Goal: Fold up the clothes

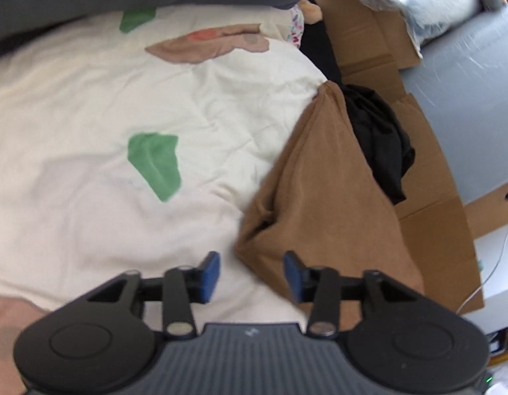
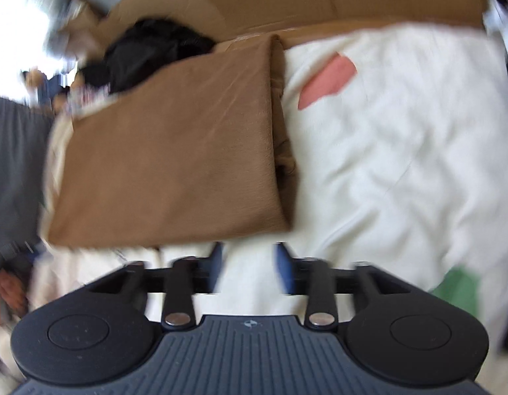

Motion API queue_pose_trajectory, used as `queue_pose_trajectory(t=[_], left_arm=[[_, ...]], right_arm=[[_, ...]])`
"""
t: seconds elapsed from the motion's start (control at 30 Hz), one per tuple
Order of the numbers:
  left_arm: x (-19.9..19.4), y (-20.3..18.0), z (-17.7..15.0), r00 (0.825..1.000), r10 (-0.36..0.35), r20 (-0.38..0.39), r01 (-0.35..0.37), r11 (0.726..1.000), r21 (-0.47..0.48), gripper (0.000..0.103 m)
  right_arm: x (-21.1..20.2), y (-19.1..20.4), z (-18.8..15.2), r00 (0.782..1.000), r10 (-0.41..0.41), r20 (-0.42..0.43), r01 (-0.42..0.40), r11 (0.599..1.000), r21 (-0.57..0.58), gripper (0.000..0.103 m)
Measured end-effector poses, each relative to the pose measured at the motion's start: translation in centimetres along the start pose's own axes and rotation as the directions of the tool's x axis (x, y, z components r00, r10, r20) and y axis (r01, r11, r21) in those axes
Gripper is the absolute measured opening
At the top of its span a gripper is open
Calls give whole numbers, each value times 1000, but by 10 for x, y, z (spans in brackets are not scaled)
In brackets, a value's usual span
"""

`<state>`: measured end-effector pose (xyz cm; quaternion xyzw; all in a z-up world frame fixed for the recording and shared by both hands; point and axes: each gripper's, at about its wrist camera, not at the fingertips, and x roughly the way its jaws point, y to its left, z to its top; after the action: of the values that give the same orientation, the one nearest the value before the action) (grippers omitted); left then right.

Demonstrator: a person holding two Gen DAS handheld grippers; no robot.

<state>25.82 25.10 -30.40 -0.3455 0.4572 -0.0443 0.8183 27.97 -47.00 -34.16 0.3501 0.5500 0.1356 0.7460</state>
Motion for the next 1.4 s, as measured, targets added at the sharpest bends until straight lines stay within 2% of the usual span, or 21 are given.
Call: queue_pose_trajectory(t=[0.07, 0.27, 0.47, 0.63, 0.77, 1.07, 1.4], left_arm=[[3, -2, -2, 1000, -11, -7, 10, 1000, -29, 54], [15, -2, -7, 999, -28, -26, 25, 992, -128, 55], [26, 8, -7, 1000, -18, -9, 16, 985, -174, 55], [33, 13, -5, 1000, -30, 7, 31, 983, -183, 55], [35, 12, -2, 999, -49, 16, 51, 986, -159, 58], [43, 21, 6, 994, -103, 39, 108, 978, -180, 58], [61, 19, 23, 986, -162, 33, 165, 976, -145, 58]], right_arm=[[2, -6, -2, 1000, 22, 15, -23, 997, 78, 46], [9, -17, -5, 998, 51, 32, -56, 976, 209, 46], [21, -26, -11, 997, 40, 65, -59, 944, 324, 46], [32, -26, -12, 995, 48, 89, -76, 933, 351, 46], [41, -26, -11, 990, 87, 109, -121, 923, 364, 46], [60, -17, -2, 987, 93, 129, -134, 927, 351, 46], [69, -19, -1, 978, 116, 174, -172, 921, 349, 47]])
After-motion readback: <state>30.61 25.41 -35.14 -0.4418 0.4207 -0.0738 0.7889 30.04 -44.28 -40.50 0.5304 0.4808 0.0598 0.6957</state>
